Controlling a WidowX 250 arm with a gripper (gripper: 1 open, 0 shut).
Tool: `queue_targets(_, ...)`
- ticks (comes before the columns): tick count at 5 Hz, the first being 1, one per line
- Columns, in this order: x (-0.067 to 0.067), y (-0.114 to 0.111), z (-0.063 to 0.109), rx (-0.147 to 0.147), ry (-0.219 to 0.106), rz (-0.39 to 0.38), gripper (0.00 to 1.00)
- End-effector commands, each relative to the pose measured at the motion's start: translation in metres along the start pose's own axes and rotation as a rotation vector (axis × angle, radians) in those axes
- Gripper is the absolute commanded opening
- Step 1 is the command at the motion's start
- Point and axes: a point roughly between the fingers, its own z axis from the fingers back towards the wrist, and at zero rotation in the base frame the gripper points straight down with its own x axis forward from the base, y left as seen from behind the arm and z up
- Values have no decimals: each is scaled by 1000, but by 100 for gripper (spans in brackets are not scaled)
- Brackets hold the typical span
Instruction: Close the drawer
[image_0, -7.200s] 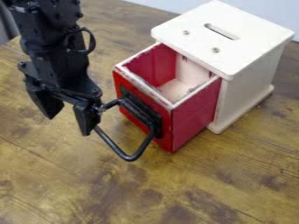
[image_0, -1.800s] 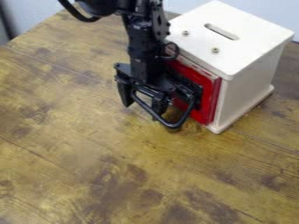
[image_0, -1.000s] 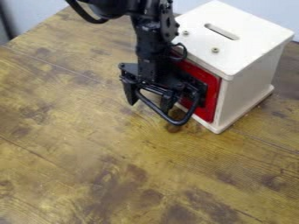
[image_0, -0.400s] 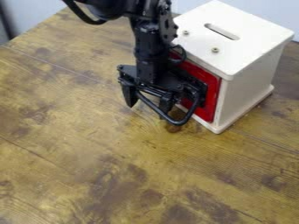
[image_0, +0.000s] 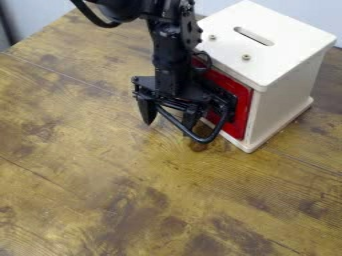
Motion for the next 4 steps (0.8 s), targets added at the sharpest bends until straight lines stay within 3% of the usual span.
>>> queue_targets(1,22,4,53,-14,-147,67,100)
queue_targets(2,21,-6,64,-13,-133,69,100)
queue_targets(3,17,-5,80,-24,-129,15,100)
queue_targets(4,11,-5,88,-47,-159,-38,100)
